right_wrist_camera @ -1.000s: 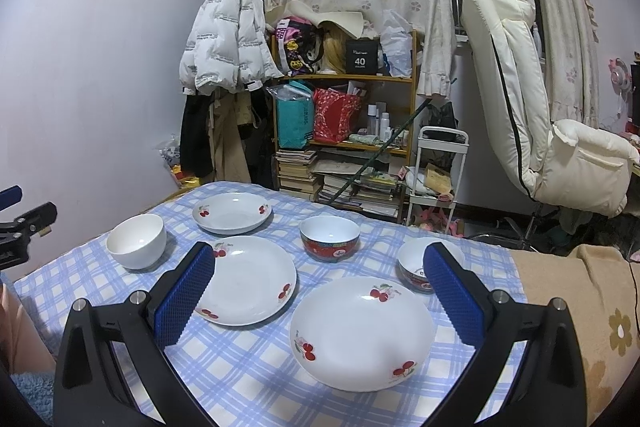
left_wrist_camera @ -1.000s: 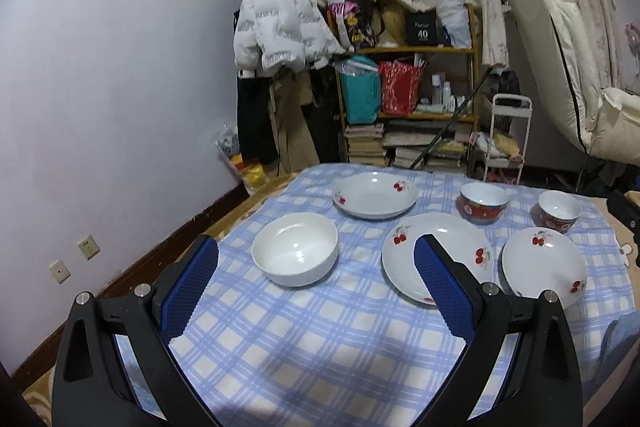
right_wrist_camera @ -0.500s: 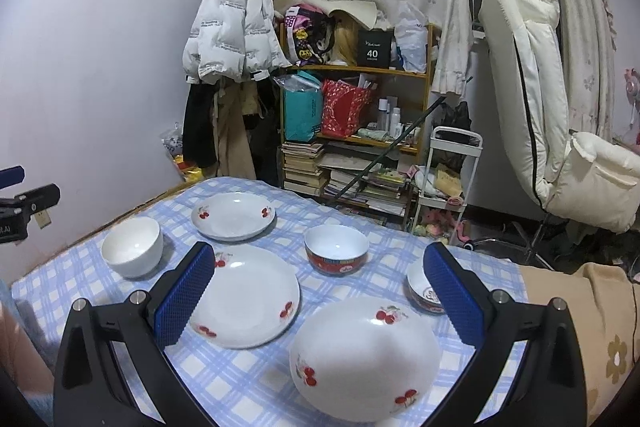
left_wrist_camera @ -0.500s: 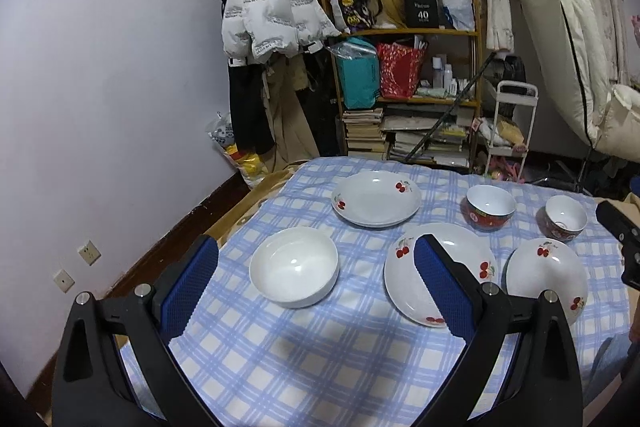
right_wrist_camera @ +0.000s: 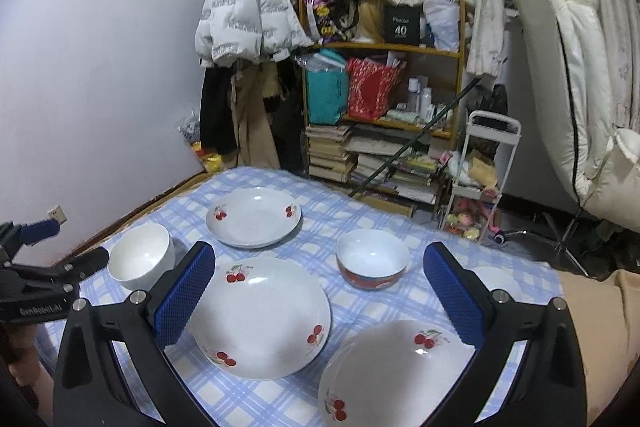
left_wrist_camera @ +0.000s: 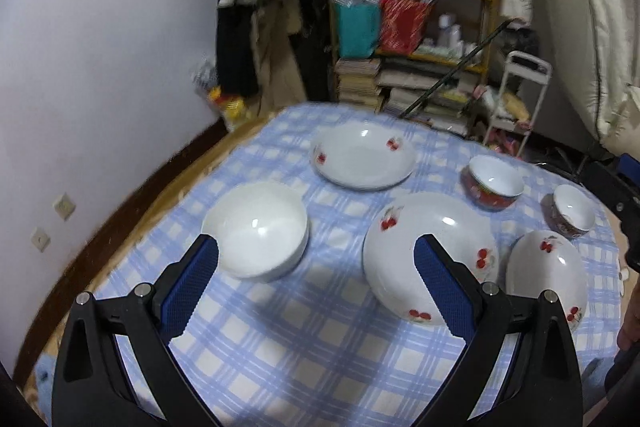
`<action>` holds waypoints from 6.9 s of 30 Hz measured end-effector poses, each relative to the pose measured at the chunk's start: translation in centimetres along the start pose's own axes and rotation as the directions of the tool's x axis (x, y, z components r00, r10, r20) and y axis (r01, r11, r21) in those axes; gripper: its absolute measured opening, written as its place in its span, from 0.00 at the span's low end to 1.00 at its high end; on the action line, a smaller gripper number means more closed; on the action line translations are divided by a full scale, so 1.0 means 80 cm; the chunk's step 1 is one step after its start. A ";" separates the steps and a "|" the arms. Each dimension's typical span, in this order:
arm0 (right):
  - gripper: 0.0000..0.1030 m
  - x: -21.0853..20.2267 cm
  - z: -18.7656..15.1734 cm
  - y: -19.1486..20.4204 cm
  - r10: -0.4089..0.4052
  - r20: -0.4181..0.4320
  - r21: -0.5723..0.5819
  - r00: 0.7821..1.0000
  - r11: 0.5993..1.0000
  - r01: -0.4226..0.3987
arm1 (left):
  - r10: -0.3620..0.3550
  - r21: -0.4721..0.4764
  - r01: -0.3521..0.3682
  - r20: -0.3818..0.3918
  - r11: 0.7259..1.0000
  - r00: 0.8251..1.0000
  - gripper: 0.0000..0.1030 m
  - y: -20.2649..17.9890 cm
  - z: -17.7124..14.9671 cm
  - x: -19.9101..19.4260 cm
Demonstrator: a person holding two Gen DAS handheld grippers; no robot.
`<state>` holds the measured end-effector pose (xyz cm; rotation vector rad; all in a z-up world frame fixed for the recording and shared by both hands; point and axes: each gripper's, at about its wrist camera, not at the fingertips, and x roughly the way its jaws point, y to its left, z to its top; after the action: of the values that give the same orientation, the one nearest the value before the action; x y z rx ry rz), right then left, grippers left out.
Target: Organize plates and bowls
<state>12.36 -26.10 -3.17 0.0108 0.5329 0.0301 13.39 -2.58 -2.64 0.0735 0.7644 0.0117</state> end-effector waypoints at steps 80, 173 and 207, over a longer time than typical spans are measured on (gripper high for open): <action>0.11 0.228 -0.106 -0.023 0.080 -0.423 0.106 0.903 0.994 -0.038 | -0.195 -0.029 0.200 -0.396 0.979 0.898 0.10 -0.047 -0.049 0.206; 0.16 0.065 -0.136 -0.035 -0.062 -0.458 0.128 0.887 0.983 0.135 | -0.073 0.194 0.163 -0.405 0.967 0.911 0.24 -0.072 -0.084 0.098; 0.97 0.019 -0.122 -0.208 -0.197 -0.458 0.266 0.867 0.900 0.345 | -0.131 0.341 0.255 -0.346 0.905 0.929 0.80 -0.227 -0.019 0.084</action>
<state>9.16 -42.66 -12.67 0.2738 0.9668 -0.3518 16.89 -20.35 -9.69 0.3737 1.0862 -0.3274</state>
